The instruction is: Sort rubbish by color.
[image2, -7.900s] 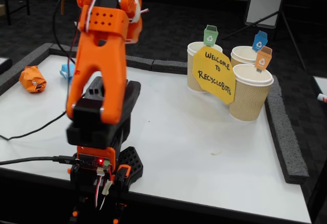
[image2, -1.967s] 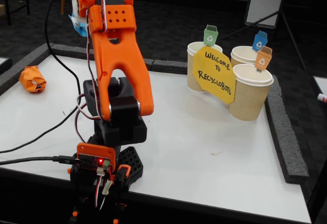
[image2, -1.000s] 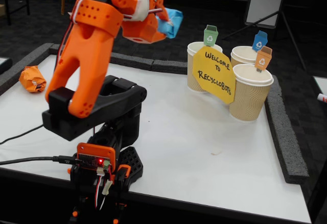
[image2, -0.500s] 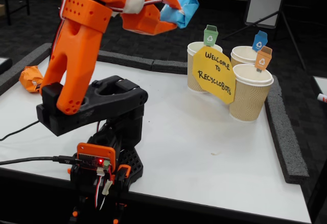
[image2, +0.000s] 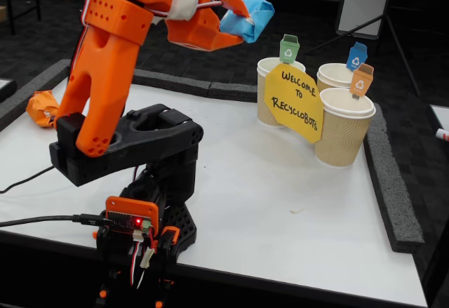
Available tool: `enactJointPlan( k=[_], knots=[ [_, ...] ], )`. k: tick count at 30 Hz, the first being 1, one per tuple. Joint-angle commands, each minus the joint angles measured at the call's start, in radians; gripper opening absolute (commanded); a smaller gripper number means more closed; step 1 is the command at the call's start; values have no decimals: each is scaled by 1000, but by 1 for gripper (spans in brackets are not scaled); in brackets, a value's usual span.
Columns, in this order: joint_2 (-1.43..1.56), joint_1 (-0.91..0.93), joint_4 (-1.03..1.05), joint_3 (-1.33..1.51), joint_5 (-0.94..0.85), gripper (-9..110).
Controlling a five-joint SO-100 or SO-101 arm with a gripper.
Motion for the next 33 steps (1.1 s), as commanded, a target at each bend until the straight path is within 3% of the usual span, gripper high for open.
enactJointPlan(
  k=[1,17,33],
  knots=[
    [-2,34,-32,-71,-18,0],
    [-456,94,-360,-78,-20,0],
    [-1210,97,-512,-581,-20,0]
  ],
)
